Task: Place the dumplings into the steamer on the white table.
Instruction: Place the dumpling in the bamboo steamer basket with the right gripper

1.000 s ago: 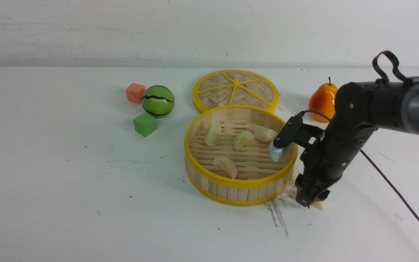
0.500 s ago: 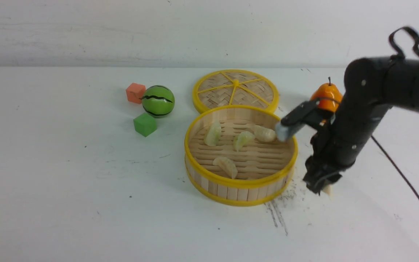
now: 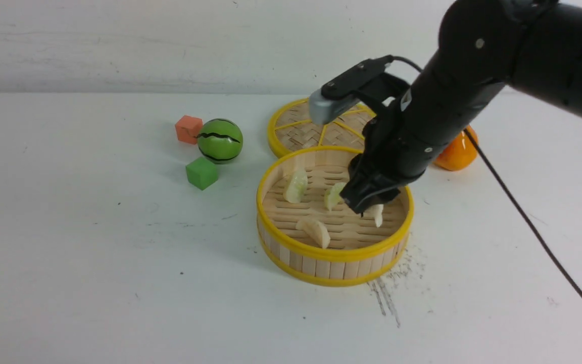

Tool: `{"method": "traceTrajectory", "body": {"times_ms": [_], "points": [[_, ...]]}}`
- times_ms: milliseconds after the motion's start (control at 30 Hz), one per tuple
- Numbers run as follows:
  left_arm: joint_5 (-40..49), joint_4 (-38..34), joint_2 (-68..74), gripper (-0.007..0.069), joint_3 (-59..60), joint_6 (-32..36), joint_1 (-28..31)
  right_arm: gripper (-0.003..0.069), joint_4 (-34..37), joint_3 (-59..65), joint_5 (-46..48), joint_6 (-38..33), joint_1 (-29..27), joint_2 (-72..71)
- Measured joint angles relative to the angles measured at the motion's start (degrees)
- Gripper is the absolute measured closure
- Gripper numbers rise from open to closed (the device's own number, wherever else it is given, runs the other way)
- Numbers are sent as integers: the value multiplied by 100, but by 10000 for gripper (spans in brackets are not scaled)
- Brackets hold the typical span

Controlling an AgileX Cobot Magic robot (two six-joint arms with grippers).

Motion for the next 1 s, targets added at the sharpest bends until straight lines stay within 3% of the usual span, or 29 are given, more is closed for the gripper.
{"method": "traceTrajectory", "body": {"times_ms": [333, 600, 700, 900, 1000], "points": [[-18, 0, 0, 578, 0, 52, 0, 428, -440, 0, -778, 204, 13, 901], [37, 0, 0, 572, 0, 52, 0, 423, -1188, 0, -1408, 1340, 13, 1293], [48, 0, 0, 568, 0, 52, 0, 374, -1311, 0, -1495, 1755, 13, 1321], [48, 0, 0, 565, 0, 52, 0, 242, -1339, -6, -1443, 1910, 13, 1321], [53, 0, 0, 565, 0, 52, 0, 221, -1339, -100, -1063, 1923, 13, 1321]]}}
